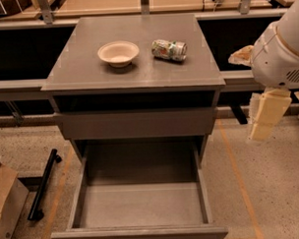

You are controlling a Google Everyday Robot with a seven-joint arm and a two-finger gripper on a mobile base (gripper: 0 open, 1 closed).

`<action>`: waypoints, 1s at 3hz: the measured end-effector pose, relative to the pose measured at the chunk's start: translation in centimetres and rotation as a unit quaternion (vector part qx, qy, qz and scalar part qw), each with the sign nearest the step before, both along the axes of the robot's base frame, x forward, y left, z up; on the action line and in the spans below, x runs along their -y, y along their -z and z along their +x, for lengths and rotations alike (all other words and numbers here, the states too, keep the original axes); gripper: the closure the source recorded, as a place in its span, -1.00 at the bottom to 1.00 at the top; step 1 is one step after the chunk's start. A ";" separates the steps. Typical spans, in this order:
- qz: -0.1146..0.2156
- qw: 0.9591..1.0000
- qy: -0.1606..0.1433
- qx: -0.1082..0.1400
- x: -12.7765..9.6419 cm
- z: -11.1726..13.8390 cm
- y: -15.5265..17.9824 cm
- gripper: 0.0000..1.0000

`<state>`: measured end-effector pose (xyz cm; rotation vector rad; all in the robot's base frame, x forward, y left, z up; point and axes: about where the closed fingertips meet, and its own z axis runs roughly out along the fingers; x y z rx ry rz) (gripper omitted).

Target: Place 7up can into middle drawer

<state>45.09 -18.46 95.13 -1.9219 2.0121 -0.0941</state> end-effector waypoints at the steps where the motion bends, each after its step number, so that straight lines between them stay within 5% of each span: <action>1: 0.001 1.000 0.000 0.001 0.0 0.0 -0.1 -1.00; 3: 0.048 0.999 -0.002 0.012 0.0 4.6 0.4 -1.00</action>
Offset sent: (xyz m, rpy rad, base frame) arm 0.0388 -0.0041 -0.0069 0.1491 -0.0134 0.0014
